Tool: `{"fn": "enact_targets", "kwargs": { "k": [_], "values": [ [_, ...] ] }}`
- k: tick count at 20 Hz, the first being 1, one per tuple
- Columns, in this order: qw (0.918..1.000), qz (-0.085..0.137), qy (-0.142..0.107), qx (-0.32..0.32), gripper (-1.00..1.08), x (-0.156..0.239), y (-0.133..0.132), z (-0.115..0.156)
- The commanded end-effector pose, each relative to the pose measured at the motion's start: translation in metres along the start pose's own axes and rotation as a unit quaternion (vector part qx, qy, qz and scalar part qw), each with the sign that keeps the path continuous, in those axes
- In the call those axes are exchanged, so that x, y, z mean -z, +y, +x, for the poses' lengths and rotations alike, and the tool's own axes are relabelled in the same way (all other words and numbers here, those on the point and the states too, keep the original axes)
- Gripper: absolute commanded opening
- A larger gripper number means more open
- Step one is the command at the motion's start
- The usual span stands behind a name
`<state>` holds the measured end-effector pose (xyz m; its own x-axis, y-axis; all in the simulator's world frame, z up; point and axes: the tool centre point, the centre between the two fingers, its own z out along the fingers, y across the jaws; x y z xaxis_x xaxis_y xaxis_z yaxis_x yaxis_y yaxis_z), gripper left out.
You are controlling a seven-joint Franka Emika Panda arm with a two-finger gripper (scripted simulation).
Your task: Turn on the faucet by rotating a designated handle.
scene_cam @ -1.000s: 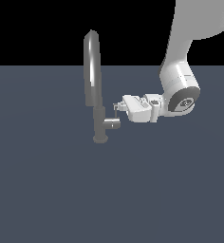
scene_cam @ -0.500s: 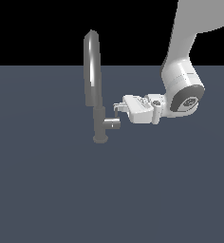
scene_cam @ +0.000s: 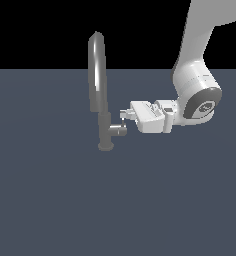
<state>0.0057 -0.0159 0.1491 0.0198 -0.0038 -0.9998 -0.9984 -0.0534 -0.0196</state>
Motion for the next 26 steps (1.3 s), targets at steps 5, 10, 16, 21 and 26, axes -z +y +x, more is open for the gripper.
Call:
{"fn": "enact_targets", "kwargs": {
  "k": [5, 10, 16, 21, 26],
  "values": [
    [1.0000, -0.001, -0.001, -0.004, -1.00, 0.000, 0.021, 0.012],
    [1.0000, -0.001, 0.000, 0.005, -1.00, 0.000, 0.023, 0.010],
    [1.0000, -0.002, -0.002, -0.005, -1.00, 0.000, 0.048, 0.046],
    [1.0000, -0.003, -0.002, 0.006, -1.00, 0.000, 0.042, 0.044],
    [1.0000, -0.002, -0.002, -0.004, -1.00, 0.000, 0.049, 0.074]
  ]
}}
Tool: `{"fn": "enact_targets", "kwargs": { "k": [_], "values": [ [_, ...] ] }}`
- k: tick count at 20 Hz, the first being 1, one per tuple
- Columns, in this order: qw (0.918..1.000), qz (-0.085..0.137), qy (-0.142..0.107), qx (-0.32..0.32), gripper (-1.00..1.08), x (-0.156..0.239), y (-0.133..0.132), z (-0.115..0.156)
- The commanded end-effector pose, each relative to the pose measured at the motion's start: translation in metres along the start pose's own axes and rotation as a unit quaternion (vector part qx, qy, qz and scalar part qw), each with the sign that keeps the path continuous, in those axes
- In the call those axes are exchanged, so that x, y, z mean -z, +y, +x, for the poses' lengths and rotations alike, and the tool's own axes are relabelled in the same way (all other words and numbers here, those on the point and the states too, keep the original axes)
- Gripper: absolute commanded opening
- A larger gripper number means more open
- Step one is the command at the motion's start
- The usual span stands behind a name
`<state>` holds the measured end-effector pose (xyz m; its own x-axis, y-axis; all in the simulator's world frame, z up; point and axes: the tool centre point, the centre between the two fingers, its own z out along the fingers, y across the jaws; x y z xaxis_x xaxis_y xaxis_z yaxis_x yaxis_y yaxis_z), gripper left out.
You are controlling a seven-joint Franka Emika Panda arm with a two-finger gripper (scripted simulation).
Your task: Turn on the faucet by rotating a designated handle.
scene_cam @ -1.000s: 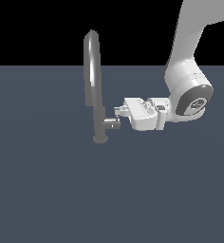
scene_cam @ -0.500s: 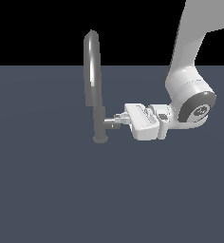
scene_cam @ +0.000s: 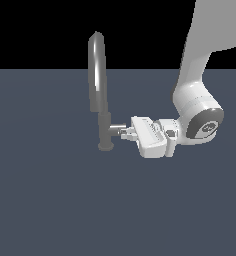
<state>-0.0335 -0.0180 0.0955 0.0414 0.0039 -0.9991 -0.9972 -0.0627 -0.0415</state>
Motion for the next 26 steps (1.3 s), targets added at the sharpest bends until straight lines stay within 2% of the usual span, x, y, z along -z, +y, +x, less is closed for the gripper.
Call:
{"fn": "enact_targets", "kwargs": {
  "k": [1, 2, 3, 14, 15, 16, 26],
  "values": [
    [0.9999, 0.002, 0.001, -0.016, -1.00, 0.000, 0.011, 0.027],
    [0.9999, 0.002, 0.001, -0.016, -1.00, 0.000, 0.011, 0.027],
    [1.0000, 0.000, -0.001, 0.001, -1.00, 0.000, 0.000, 0.005],
    [0.9999, 0.002, 0.001, -0.016, -1.00, 0.000, -0.004, 0.054],
    [0.9999, 0.002, 0.001, -0.016, -1.00, 0.000, -0.004, 0.054],
    [1.0000, -0.002, -0.003, 0.008, -1.00, 0.004, -0.015, 0.024],
    [1.0000, 0.001, -0.001, -0.009, -1.00, 0.001, -0.026, 0.058]
  ]
}}
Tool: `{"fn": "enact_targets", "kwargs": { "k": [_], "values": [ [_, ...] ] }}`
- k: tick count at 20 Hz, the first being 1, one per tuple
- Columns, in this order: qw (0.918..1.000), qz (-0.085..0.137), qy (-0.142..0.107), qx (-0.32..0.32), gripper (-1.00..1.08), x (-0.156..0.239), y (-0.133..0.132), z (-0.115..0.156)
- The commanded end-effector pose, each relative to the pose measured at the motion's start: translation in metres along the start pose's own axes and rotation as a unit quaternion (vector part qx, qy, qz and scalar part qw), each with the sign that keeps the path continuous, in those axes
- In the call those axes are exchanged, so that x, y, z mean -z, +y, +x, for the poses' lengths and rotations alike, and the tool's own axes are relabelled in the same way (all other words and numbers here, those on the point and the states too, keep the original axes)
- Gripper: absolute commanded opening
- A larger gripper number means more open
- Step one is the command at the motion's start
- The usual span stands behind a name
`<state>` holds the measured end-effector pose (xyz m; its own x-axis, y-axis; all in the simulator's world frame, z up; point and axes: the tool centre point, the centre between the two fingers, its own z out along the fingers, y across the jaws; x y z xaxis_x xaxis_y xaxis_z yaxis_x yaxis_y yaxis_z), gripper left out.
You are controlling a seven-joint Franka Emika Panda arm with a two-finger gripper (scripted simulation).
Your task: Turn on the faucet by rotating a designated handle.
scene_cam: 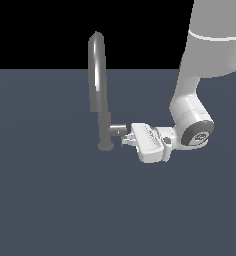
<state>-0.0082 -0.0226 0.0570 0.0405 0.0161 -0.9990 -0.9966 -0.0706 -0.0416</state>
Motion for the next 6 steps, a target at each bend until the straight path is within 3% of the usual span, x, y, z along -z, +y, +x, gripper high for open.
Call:
{"fn": "enact_targets", "kwargs": {
  "k": [1, 6],
  "values": [
    [0.9999, 0.005, 0.006, -0.010, -1.00, -0.005, -0.004, 0.022],
    [0.9998, 0.006, 0.007, -0.017, -1.00, -0.005, -0.008, 0.035]
  ]
}}
